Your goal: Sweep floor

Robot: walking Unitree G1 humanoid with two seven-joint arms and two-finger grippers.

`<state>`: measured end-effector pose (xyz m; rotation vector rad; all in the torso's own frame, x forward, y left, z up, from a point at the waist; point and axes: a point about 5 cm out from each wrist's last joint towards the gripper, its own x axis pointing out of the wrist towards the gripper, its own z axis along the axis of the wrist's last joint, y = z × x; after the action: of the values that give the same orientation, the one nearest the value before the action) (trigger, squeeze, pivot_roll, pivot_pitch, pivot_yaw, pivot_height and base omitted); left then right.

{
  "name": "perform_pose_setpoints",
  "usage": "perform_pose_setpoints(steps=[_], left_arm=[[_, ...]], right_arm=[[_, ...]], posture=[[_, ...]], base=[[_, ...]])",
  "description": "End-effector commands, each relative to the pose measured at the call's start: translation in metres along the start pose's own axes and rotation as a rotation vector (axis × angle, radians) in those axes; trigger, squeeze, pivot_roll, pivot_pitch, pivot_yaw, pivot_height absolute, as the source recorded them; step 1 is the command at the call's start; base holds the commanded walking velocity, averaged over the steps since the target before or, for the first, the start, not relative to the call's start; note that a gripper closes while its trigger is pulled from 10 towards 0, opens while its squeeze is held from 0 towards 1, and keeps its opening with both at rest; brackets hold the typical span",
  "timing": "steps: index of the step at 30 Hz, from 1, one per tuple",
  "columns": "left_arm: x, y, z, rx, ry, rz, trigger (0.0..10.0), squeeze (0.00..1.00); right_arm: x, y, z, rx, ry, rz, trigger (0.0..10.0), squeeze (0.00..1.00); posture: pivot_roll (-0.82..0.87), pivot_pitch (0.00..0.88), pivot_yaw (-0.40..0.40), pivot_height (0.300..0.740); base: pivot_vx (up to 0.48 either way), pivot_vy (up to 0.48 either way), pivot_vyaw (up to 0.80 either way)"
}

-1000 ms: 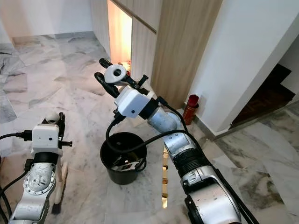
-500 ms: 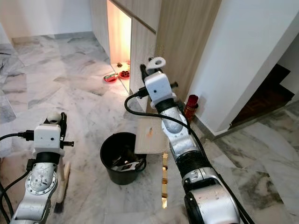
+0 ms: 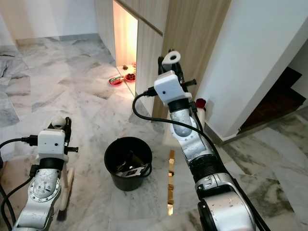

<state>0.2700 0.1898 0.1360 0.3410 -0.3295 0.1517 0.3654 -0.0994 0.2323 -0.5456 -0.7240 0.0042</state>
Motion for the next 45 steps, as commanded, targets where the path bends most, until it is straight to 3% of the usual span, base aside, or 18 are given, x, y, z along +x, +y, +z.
perform_pose_setpoints(steps=[1, 7, 14, 22, 26, 28, 29, 32, 45], left_arm=[[0.004, 0.0, 0.009, -0.004, -0.056, -0.002, 10.0, 0.0], [0.003, 0.0, 0.008, -0.006, -0.052, 0.001, 10.0, 0.0], [0.002, -0.001, 0.008, -0.012, -0.05, 0.002, 10.0, 0.0], [0.0, 0.0, 0.008, -0.026, -0.044, 0.012, 10.0, 0.0], [0.0, 0.0, 0.007, -0.043, -0.04, 0.024, 10.0, 0.0], [0.0, 0.0, 0.007, -0.047, -0.041, 0.027, 10.0, 0.0], [0.0, 0.0, 0.008, -0.051, -0.042, 0.032, 10.0, 0.0], [0.0, 0.002, 0.008, -0.054, -0.045, 0.038, 10.0, 0.0], [-0.001, 0.004, 0.008, -0.075, -0.043, 0.056, 10.0, 0.0]], right_arm=[[0.008, -0.011, 0.004, -0.131, -0.049, -0.007, 10.0, 0.0], [-0.007, -0.01, -0.018, -0.202, 0.051, 0.02, 10.0, 0.0], [-0.028, -0.003, -0.044, -0.126, 0.213, 0.04, 10.0, 0.0], [-0.048, 0.005, -0.06, -0.142, 0.287, 0.118, 10.0, 0.0], [-0.058, 0.01, -0.07, -0.039, 0.379, 0.148, 10.0, 0.0], [-0.064, 0.014, -0.076, 0.094, 0.458, 0.147, 10.0, 0.0], [-0.069, 0.015, -0.081, 0.223, 0.513, 0.121, 10.0, 0.0], [-0.074, 0.013, -0.087, 0.314, 0.573, 0.08, 10.0, 0.0], [-0.076, 0.01, -0.089, 0.297, 0.555, 0.121, 10.0, 0.0]], posture=[[0.22, 0.0, -0.107, 0.74], [0.22, 0.0, -0.111, 0.74], [0.21, 0.0, -0.117, 0.74], [0.21, 0.0, -0.12, 0.74], [0.21, 0.0, -0.122, 0.74], [0.21, 0.0, -0.123, 0.74], [0.21, 0.0, -0.124, 0.74], [0.21, 0.0, -0.126, 0.74], [0.21, 0.0, -0.123, 0.74]], base=[[0.0, 0.0, 0.0], [0.0, 0.0, 0.0], [0.0, 0.0, 0.0], [0.0, 0.0, 0.0], [0.0, 0.0, 0.0], [0.0, 0.0, 0.0], [0.0, 0.0, 0.0], [0.0, 0.0, 0.0], [0.0, 0.0, 0.0]])
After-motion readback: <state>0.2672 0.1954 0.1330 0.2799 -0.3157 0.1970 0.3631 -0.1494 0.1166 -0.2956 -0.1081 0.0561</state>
